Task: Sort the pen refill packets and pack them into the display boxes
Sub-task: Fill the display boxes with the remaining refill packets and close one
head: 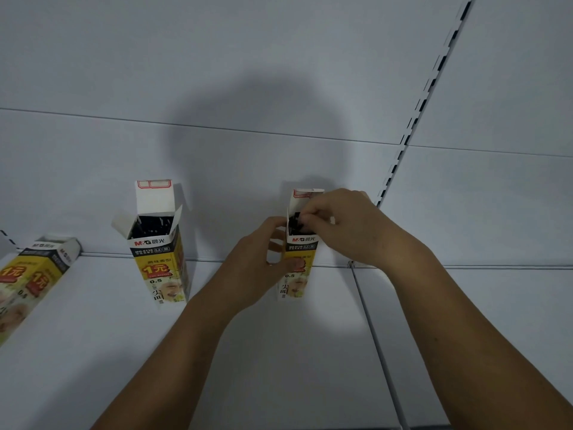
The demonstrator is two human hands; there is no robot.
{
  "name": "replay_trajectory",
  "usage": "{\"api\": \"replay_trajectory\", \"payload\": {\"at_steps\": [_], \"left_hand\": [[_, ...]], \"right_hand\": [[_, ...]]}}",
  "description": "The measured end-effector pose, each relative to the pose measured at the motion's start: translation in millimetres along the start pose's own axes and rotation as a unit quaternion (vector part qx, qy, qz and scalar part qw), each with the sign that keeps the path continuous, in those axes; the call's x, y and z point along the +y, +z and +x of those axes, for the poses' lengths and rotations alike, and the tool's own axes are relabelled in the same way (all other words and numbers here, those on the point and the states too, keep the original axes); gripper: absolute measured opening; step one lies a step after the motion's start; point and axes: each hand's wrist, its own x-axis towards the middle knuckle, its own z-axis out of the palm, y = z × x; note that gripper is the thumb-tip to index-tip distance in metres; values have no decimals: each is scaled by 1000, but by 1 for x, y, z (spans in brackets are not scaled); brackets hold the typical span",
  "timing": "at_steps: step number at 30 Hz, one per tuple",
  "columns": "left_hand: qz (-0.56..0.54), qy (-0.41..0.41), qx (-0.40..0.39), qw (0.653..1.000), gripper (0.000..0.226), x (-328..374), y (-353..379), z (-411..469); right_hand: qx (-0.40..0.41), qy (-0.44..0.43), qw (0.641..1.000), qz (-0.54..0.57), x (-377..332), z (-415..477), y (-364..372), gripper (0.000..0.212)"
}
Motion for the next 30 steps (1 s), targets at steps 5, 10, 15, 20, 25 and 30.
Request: {"api": "replay_trajectory", "payload": {"at_steps": [5, 10, 15, 20, 25, 30], "left_hand": [[-6, 0, -3, 1000, 58, 1, 1, -1], [-5, -2, -3, 1000, 58, 1, 1, 0], [1, -1, 0, 1000, 58, 0, 2, -1], [2, -3, 0, 1000, 60, 1, 2, -1], [1, -1, 7, 1000, 64, 0, 1, 0], [35, 11, 35, 999, 72, -7, -2, -5]], "right_hand": [[100, -16, 993, 63, 10, 2, -8, 14], [34, -31, 999, 18, 9, 7, -4, 16], [6, -20, 1000, 10, 3, 10, -3, 16], [-58, 0, 995, -75, 1, 16, 2, 25], [-19, 0, 999, -26, 0, 10, -3, 27], [134, 3, 988, 77, 3, -18, 3, 15]]}}
